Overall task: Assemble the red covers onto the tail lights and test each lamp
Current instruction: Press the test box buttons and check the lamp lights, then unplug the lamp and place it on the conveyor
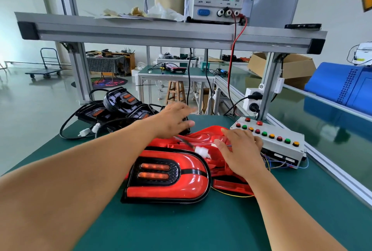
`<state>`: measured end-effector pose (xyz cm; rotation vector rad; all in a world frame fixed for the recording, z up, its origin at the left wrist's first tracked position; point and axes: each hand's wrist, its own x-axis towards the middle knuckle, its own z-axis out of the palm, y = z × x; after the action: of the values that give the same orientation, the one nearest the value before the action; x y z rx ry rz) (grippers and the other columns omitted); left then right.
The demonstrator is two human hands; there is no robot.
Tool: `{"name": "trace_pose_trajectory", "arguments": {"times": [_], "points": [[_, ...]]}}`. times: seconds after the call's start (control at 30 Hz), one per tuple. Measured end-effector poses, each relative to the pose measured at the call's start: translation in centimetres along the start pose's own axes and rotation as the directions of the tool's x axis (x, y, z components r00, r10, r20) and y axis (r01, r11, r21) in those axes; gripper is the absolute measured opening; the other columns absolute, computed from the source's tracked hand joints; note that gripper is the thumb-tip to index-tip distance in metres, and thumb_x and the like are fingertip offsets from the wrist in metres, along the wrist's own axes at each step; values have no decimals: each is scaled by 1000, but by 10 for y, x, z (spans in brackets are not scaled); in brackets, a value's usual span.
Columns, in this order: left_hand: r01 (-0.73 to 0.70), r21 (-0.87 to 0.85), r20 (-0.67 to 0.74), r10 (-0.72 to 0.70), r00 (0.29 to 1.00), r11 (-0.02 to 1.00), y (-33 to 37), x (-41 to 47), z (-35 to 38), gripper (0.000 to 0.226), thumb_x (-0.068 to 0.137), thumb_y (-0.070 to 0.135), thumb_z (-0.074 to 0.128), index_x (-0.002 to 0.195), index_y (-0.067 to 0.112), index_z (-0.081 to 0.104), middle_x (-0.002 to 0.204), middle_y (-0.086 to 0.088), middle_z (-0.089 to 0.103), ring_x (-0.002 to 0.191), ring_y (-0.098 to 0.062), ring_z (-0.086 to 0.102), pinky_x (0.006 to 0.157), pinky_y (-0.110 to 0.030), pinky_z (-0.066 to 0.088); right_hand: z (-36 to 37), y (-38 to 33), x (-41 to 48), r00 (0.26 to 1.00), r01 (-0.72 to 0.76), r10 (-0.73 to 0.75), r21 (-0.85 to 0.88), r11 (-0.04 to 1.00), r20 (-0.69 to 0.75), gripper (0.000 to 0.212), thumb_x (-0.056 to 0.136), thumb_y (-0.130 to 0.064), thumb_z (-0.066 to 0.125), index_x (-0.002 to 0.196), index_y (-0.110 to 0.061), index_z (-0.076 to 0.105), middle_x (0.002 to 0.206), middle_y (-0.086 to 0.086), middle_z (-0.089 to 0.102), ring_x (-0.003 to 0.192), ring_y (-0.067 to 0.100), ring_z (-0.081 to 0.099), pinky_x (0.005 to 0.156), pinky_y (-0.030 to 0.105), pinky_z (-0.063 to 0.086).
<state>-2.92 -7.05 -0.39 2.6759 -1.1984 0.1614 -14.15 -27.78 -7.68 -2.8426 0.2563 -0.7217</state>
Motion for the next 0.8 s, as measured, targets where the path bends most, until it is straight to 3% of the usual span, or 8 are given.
{"name": "trace_pose_trajectory", "arguments": {"times": [0.1,0.2,0.33,0.47,0.6,0.7,0.73,0.8], "points": [[149,-21,-93,-150,984,989,-36,-19,-22,52,102,31,40,151,30,25,151,-3,26,138,-25,27,118,-47,21,-6,-4,-1,998,42,-37,117,992,-48,43,99,-47,43,138,-30,52,134,-9,51,131,17,33,104,37,19],[409,-46,-187,-410,893,911,-91,-52,-41,42,100,19,45,142,20,47,146,-12,43,132,-29,41,111,-38,31,-8,-13,1,994,110,-108,170,979,-17,30,98,-36,51,122,-27,65,119,-7,60,118,17,47,102,40,36],[635,-15,-158,-628,762,773,-129,-94,-28,29,97,26,52,119,13,67,125,-10,64,116,-28,56,95,-32,43,-7,-41,14,977,172,-190,173,970,98,24,96,-32,55,88,-19,74,89,-2,66,89,17,58,70,29,38],[721,-119,-111,-730,674,683,-127,-106,-13,33,96,34,54,106,8,70,105,-15,69,102,-32,61,80,-31,46,-4,-78,38,942,172,-191,92,981,275,44,96,-39,55,59,-14,60,71,4,63,66,20,53,58,32,34],[600,-504,-120,-738,664,621,-120,-100,-15,19,93,14,58,102,2,71,80,-18,64,77,-34,58,71,-35,44,-1,-109,51,913,149,-149,30,988,380,45,94,-45,55,87,-6,75,82,8,70,79,25,64,72,32,50],[453,-769,-108,-791,602,450,-115,-96,-25,20,93,11,58,109,11,68,96,-8,63,78,-19,52,85,-34,47,-11,-118,41,910,145,-195,160,976,366,52,90,-64,50,101,-19,74,99,0,72,88,16,65,73,30,51],[416,-815,-95,-802,590,404,-113,-95,-30,16,93,10,57,103,13,69,91,-7,62,68,-17,47,75,-32,48,-16,-120,35,888,144,-230,234,961,398,61,82,-75,49,110,-24,71,106,-3,70,93,13,63,72,27,49],[365,-864,-76,-806,587,346,-111,-93,-37,17,92,8,54,90,16,68,75,-6,58,56,-14,38,52,-25,34,-24,-122,21,785,150,-308,318,936,537,97,59,-91,52,140,-39,45,137,-4,55,120,14,53,93,31,47]]}}
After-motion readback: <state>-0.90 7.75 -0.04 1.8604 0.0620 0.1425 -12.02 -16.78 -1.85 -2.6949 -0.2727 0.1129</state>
